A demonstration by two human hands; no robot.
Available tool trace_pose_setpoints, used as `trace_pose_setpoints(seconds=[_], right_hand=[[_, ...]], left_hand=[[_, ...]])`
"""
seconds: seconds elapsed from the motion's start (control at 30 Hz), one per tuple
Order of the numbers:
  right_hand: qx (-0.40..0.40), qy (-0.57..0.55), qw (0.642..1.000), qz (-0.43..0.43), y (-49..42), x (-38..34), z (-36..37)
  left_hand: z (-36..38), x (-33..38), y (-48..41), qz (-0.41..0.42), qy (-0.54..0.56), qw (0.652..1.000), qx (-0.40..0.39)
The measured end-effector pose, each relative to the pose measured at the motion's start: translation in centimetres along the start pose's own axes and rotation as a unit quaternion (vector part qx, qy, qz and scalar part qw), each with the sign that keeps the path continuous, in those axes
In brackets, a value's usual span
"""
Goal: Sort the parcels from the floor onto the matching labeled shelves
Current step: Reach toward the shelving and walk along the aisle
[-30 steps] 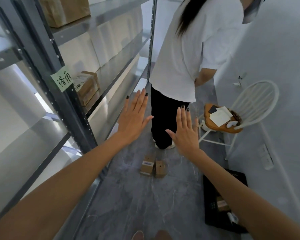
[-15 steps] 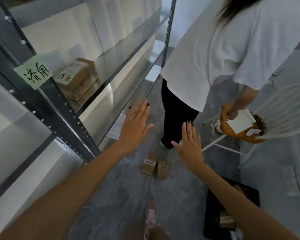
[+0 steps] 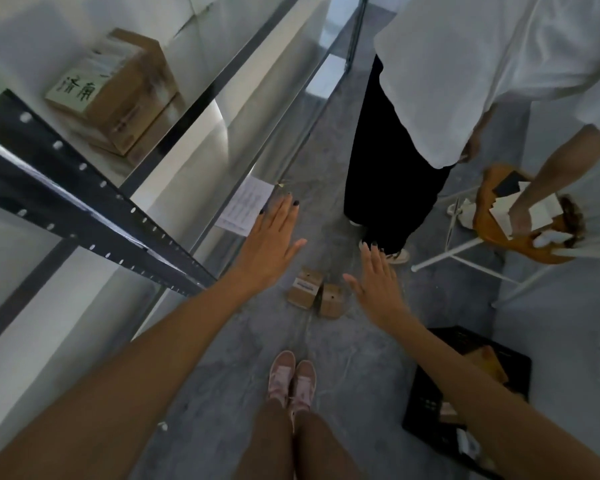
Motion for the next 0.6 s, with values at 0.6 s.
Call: trace_pose_setpoints(seconds=[0.6], right_hand=[[-0.11, -0.348, 0.879, 0.308, -19.9, 21.8, 36.6]], left_hand=[[48.6, -5.3, -8.2, -0.104, 0.167, 0.954, -0.224]])
Point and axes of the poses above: each hand's wrist, its own y-axis away from the middle knuckle, its own z-axis out of the palm, x = y × z, the point moved 10 cm from there along -y, towards the middle knuckle, and after that the axes turned 11 degrees about -y, right-handed, at the moved point
